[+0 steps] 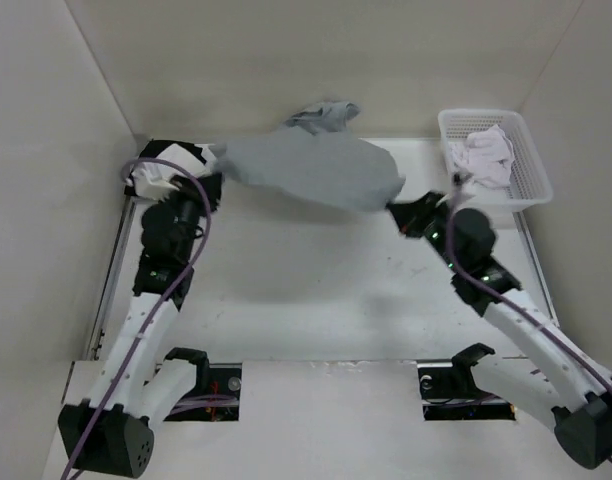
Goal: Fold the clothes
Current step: Flatten the tank top out
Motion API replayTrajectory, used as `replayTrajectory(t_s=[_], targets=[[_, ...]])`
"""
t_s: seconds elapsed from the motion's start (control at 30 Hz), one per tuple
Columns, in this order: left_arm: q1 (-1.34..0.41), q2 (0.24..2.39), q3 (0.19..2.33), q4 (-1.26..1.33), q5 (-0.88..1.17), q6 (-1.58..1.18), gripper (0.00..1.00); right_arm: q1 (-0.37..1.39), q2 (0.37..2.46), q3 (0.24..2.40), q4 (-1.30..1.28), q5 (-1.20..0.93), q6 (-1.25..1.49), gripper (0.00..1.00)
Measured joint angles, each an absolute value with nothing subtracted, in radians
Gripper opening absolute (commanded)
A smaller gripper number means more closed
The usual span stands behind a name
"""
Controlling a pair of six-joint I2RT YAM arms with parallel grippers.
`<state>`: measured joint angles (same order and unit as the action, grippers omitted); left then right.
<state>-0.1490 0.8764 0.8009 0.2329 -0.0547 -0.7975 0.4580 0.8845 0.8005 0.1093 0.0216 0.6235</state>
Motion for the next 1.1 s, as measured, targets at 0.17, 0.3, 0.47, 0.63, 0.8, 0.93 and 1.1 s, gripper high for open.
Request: replayTrajectory(t_s=[0.17, 0.3, 0.47, 0.63, 0.8, 0.93, 1.1], targets=[[-0.133, 0.848, 0.379, 0.073, -0.054, -0.804, 0.19, 0.49, 0.946, 0.386, 0.038, 0.022, 0.71, 0.0], [-0.117, 0.71, 0.275, -0.021, -0.052, -0.816, 0.35, 0.495, 0.901, 0.309, 0.031, 0.02, 0.742, 0.0], [-0.126, 0.615, 0.265, -0.07, -0.079, -0.823, 0.41, 0.494, 0.85, 0.303, 0.038, 0.022, 0.78, 0.0], [-0.212, 0.858, 0.298, -0.026, -0.13, -0.795, 0.42, 0.484, 0.837, 0.294, 0.036, 0.022, 0.795, 0.0], [-0.34, 1.233, 0.453, 0.073, -0.183, -0.709, 0.41, 0.478, 0.826, 0.291, 0.038, 0.022, 0.802, 0.0], [-0.36, 1.429, 0.591, 0.158, -0.235, -0.643, 0.41, 0.478, 0.823, 0.279, 0.046, 0.022, 0.805, 0.0], [-0.342, 1.568, 0.722, 0.213, -0.283, -0.572, 0.41, 0.479, 0.817, 0.279, 0.054, 0.022, 0.805, 0.0]])
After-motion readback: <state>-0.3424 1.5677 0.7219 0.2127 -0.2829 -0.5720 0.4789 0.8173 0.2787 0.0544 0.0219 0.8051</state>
